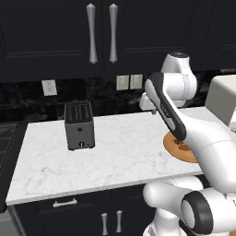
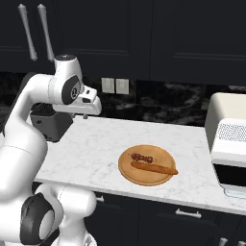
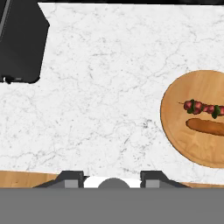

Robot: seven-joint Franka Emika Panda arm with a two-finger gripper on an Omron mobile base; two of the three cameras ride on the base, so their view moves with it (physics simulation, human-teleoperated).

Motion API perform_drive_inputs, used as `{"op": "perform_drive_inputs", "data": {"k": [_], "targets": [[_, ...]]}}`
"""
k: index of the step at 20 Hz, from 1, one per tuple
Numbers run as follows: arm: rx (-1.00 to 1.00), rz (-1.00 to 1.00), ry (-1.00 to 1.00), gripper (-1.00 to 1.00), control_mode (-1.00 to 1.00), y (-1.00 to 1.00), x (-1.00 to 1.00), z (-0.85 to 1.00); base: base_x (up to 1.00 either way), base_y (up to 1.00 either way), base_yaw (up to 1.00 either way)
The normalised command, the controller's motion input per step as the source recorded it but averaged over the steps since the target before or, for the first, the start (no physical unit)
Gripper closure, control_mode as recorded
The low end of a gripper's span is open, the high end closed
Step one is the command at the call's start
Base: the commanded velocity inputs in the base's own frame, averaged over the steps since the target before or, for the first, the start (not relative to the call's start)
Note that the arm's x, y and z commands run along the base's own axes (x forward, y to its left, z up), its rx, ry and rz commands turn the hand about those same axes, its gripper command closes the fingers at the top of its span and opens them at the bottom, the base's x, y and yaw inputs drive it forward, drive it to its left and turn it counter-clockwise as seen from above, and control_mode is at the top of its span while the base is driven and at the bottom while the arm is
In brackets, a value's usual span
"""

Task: Pick up the kebab skewer and baguette bread, and place them inside the toaster oven. Close the toaster oven door and start by setting the timer.

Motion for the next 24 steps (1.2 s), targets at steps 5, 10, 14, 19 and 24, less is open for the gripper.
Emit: {"op": "perform_drive_inputs", "data": {"k": [5,10,14,19,24], "targets": [[0.0,0.0,0.0,-1.0,1.0,0.0,0.0,0.0,0.0,0.0,0.0],[0.0,0.0,0.0,-1.0,1.0,0.0,0.0,0.0,0.0,0.0,0.0],[0.0,0.0,0.0,-1.0,1.0,0.0,0.0,0.0,-0.05,-0.11,0.0],[0.0,0.0,0.0,-1.0,1.0,0.0,0.0,0.0,0.0,-0.52,0.0],[0.0,0.0,0.0,-1.0,1.0,0.0,0.0,0.0,0.0,-0.54,0.0]]}}
